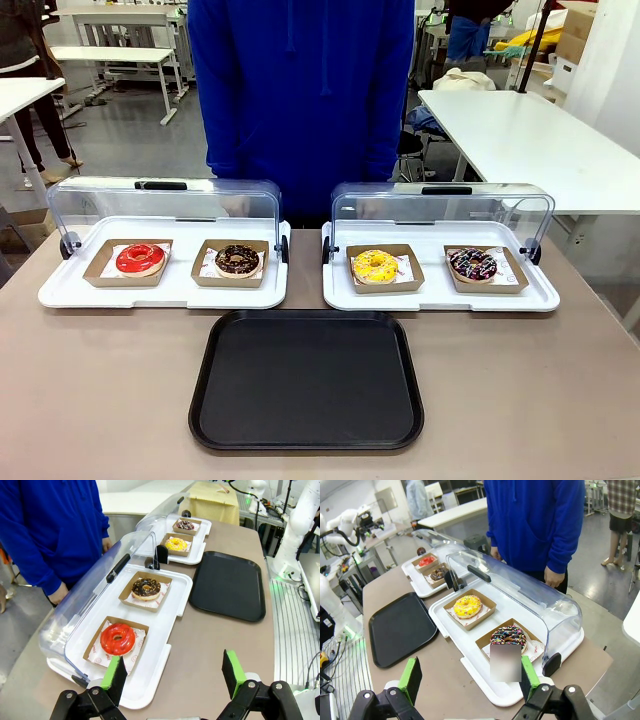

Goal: Move the third donut from the left to the tray.
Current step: Pick up the Paper togo box containing the Donut indicated by the person and place it on the Handle tray.

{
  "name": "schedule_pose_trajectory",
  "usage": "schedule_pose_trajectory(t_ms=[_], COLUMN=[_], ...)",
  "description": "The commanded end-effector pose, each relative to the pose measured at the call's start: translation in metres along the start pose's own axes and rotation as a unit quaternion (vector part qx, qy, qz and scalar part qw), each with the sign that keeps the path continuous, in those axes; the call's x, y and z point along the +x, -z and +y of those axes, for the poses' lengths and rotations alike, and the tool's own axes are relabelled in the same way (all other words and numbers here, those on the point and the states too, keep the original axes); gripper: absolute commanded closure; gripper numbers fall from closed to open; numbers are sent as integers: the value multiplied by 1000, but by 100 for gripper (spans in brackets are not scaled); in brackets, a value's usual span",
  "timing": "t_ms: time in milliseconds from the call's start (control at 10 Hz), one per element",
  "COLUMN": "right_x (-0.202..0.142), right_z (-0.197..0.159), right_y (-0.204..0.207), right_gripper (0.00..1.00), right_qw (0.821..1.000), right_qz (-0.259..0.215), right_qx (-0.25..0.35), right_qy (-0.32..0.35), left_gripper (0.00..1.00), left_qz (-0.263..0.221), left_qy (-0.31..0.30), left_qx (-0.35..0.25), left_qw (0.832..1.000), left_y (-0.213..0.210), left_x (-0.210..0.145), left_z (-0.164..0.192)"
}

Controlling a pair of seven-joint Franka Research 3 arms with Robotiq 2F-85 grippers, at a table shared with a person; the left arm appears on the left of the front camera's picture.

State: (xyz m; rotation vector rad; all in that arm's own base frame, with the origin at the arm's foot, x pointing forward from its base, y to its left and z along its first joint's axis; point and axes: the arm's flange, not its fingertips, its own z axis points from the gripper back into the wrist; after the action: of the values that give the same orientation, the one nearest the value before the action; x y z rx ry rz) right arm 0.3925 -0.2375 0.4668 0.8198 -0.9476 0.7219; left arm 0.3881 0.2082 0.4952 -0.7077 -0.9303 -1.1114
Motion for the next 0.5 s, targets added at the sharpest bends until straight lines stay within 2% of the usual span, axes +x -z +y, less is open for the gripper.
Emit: schedule_pose_trajectory(t_ms=[0, 400], right_x=[2, 2], right_z=[0, 0], right_y=[0, 0], right_gripper=[0, 0], right_qw=[1000, 1000], right_qz=[-9, -9], right_qx=[2, 2], right_qy=[-6, -6], left_gripper=[0, 0], left_qz=[-1, -1], left_qy=[5, 5], left_qx=[-5, -5], left_qw=[1000, 1000], left_y=[-1, -1], left_x=[1, 1], left_z=[-2, -2])
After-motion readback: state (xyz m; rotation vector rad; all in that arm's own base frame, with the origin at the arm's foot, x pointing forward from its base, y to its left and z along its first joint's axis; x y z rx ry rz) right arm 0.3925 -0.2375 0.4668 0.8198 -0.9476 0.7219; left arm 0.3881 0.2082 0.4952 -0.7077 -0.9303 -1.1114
